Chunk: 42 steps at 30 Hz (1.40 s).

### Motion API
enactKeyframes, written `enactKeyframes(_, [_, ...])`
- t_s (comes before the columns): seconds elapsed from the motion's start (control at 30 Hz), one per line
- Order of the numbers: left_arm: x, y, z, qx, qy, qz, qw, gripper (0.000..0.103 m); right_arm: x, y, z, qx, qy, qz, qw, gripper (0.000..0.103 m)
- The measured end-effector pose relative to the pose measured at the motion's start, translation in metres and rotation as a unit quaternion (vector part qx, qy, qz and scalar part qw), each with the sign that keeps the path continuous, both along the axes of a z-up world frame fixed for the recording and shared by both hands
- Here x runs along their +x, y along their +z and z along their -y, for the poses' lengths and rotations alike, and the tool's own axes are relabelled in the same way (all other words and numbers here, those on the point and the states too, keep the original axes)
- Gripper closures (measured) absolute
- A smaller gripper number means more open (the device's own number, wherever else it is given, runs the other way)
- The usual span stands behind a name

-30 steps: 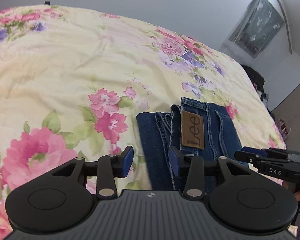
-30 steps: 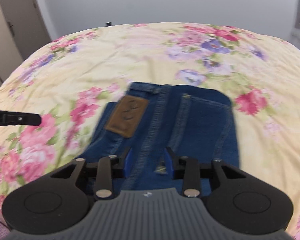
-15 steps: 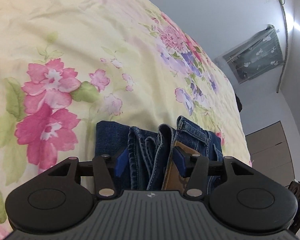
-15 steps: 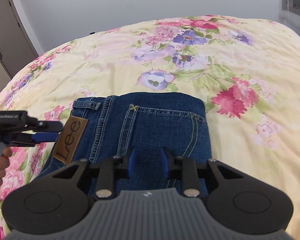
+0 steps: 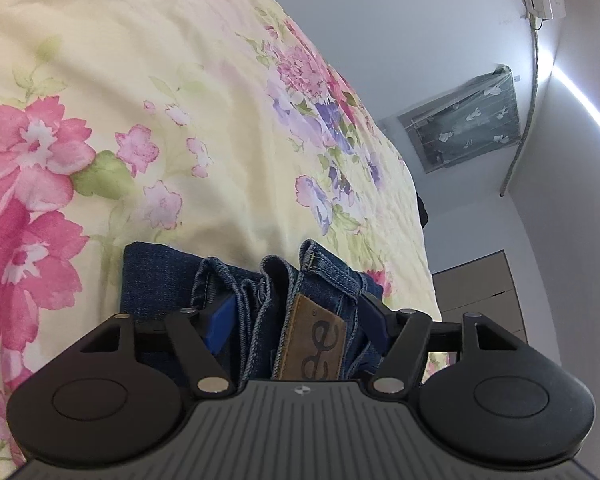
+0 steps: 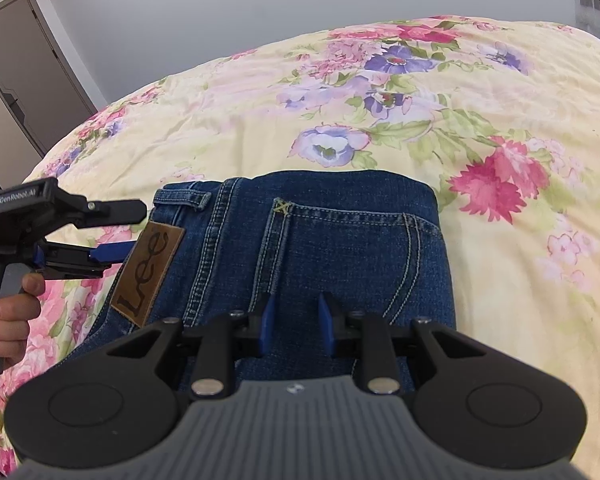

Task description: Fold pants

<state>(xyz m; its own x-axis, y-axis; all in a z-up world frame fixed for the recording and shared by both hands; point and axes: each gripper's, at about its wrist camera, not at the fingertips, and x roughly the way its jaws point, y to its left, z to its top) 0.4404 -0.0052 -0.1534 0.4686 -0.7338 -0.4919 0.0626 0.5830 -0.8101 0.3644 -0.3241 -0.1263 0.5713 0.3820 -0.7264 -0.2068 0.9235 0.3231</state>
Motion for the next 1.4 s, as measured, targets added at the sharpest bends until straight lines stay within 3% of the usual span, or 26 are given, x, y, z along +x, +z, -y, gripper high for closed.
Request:
enactKeyframes(0.07, [0.004, 0.001, 0.011, 0.028, -0.001, 0.001, 0.9996, 0.026, 0.001, -0.002, 0.001, 0.002, 0.000, 0.000, 1.000, 0.082])
enactKeyframes(0.2, [0.004, 0.003, 0.035, 0.110, -0.009, 0.017, 0.9938, 0.054, 0.001, -0.007, 0.000, 0.002, -0.002, -0.003, 1.000, 0.081])
enactKeyframes(0.37, [-0.013, 0.022, 0.040, 0.138, -0.003, 0.052, 0.9891, 0.075, 0.000, -0.003, 0.004, 0.015, -0.007, -0.007, 1.000, 0.081])
enactKeyframes(0.57, [-0.032, 0.077, 0.059, 0.201, -0.052, 0.116, 0.9713, 0.079, -0.019, 0.018, 0.023, 0.009, -0.025, 0.016, 1.000, 0.080])
enactKeyframes(0.73, [-0.038, 0.082, 0.041, 0.216, -0.055, 0.106, 0.9691, 0.080, -0.026, 0.032, 0.044, 0.007, -0.045, 0.027, 0.999, 0.079])
enactKeyframes(0.9, [-0.034, 0.041, 0.015, 0.206, -0.027, 0.061, 0.9764, 0.080, -0.020, 0.027, 0.039, -0.003, -0.032, 0.025, 0.999, 0.089])
enactKeyframes(1.13, [-0.022, -0.003, -0.014, 0.136, -0.002, 0.010, 0.9907, 0.078, 0.014, 0.022, 0.015, -0.017, -0.013, 0.049, 0.999, 0.092])
enactKeyframes(1.4, [-0.019, -0.025, -0.024, 0.102, 0.005, 0.006, 0.9947, 0.074, 0.064, -0.025, -0.003, -0.072, -0.005, -0.004, 0.997, 0.099])
